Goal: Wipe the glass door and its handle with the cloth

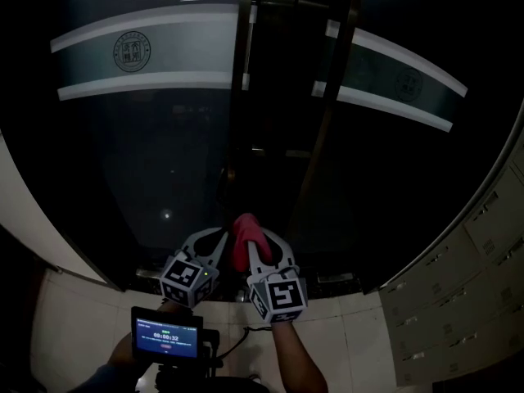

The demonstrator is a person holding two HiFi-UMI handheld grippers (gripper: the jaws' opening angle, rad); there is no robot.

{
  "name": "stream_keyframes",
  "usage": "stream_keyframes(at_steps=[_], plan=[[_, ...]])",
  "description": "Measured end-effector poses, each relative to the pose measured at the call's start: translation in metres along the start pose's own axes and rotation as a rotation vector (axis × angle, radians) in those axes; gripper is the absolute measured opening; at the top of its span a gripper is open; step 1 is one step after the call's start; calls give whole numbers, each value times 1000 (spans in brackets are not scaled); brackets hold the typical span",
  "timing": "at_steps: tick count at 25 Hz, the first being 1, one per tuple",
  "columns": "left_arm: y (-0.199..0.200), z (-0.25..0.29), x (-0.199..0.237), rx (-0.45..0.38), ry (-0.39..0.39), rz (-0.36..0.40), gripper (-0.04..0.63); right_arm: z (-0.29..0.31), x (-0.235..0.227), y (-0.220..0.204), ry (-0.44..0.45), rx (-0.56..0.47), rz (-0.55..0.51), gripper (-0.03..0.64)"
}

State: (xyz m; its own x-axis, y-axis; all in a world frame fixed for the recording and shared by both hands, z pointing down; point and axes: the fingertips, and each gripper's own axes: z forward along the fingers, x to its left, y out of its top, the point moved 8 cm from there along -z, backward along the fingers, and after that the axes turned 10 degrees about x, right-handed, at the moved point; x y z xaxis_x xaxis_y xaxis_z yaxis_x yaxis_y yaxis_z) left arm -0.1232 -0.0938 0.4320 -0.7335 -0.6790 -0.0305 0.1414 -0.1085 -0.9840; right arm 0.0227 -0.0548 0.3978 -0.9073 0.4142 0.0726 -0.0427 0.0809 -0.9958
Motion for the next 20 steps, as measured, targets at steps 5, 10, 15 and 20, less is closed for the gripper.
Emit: stream_keyframes(at_steps=[5, 10, 15, 20], plan=[[0, -17, -58, 1, 47, 16, 14, -59, -10, -9, 48, 12, -6, 29], [4, -28, -101, -16, 62, 37, 14, -98, -14, -14, 74, 2, 3, 29], [8, -26, -129, -22, 46, 52, 14, -119, -20, -11, 75, -13, 3, 29], [16, -25, -138, -35, 12, 57, 14, -124, -23, -7, 61, -25, -3, 29]])
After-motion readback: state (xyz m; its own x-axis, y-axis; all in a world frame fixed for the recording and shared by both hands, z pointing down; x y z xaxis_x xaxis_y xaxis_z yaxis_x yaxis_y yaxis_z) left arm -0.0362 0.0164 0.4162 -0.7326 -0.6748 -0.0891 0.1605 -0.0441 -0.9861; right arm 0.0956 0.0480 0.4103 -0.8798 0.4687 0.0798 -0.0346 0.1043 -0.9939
